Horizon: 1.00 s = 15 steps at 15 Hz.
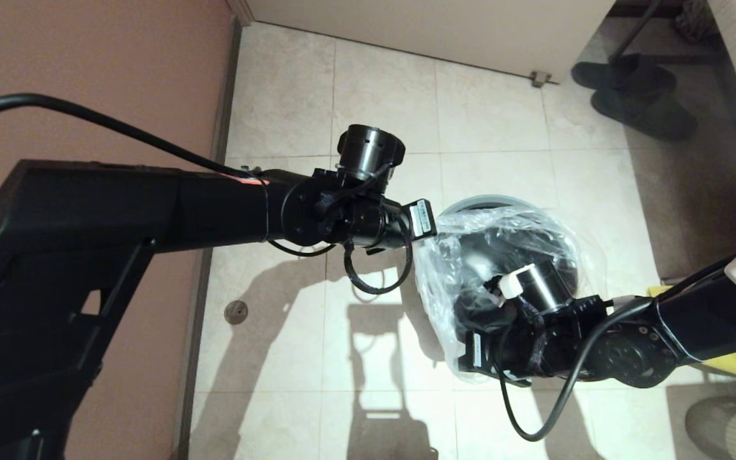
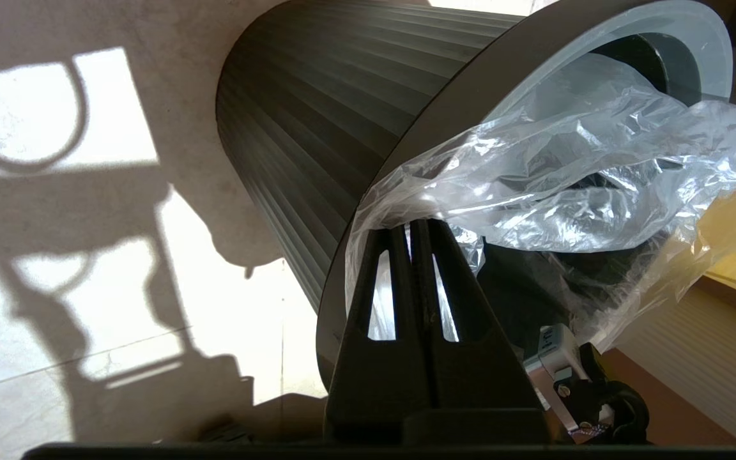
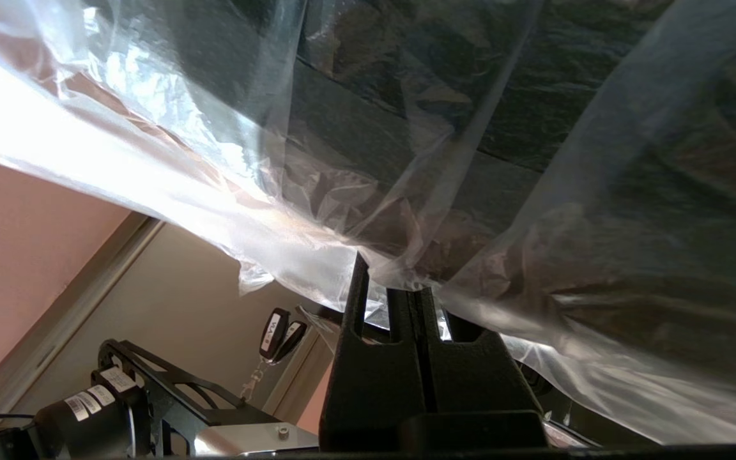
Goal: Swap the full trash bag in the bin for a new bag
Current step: Put the new garbage bag on the trash can
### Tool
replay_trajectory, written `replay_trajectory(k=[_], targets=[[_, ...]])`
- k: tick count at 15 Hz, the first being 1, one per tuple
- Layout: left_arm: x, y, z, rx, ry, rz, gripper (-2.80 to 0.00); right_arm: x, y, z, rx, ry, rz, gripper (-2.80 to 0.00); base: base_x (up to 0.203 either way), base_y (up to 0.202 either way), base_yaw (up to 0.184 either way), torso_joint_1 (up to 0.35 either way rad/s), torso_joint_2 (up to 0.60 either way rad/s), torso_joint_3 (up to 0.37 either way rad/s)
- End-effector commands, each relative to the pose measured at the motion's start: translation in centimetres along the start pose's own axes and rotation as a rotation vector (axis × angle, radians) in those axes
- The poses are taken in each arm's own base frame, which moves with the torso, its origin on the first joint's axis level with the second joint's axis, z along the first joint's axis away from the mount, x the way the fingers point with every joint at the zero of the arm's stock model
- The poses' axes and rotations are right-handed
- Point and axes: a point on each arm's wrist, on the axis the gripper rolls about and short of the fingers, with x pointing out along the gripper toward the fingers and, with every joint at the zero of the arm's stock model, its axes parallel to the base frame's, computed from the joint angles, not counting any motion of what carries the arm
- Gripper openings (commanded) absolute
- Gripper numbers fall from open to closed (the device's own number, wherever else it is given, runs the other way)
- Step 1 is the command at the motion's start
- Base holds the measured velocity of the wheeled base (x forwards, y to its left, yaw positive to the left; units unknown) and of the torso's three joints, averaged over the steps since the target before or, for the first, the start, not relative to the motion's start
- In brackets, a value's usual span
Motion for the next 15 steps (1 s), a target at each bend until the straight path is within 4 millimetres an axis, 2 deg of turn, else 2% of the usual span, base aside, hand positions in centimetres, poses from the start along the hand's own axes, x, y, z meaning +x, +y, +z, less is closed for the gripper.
replay_trajectory(k=[1,5,7,9,10,11,13,15], targets=[[0.4,0.3,-0.4,-0.004,0.014,0.01,-2.8,0.2,-0.1,0.0,0.005,0.003,-0.001,-2.8,0.0,0.0,0.0,0.0,0.0,0.0],[-1.3,0.1,0.5,-0.01,-0.024,0.003,-2.8,-0.2,-0.1,0.0,0.005,-0.001,0.001,-2.8,0.0,0.0,0.0,0.0,0.0,0.0],[-1.5,0.2,0.3,-0.011,-0.023,0.013,-2.8,-0.1,-0.1,-0.1,0.005,0.003,-0.001,-2.8,0.0,0.0,0.0,0.0,0.0,0.0],[-3.7,-0.5,0.9,-0.016,-0.062,0.001,-2.8,-0.1,-0.2,-0.1,0.008,0.004,-0.004,-2.8,0.0,0.0,0.0,0.0,0.0,0.0],[-4.3,-0.7,0.8,-0.008,-0.067,-0.003,-2.8,0.0,-0.3,-0.1,0.007,0.005,-0.005,-2.8,0.0,0.0,0.0,0.0,0.0,0.0],[-3.7,-0.7,0.6,-0.001,-0.066,0.0,-2.8,0.0,-0.3,-0.2,0.008,0.006,-0.006,-2.8,0.0,0.0,0.0,0.0,0.0,0.0],[-0.7,0.2,-1.1,0.009,-0.027,0.037,-2.8,-0.1,-0.3,-0.2,0.009,0.006,-0.004,-2.8,0.0,0.0,0.0,0.0,0.0,0.0],[0.0,0.5,-1.4,0.007,-0.019,0.045,-2.8,0.1,-0.5,-0.5,0.012,0.018,-0.012,-2.8,0.0,0.0,0.0,0.0,0.0,0.0]])
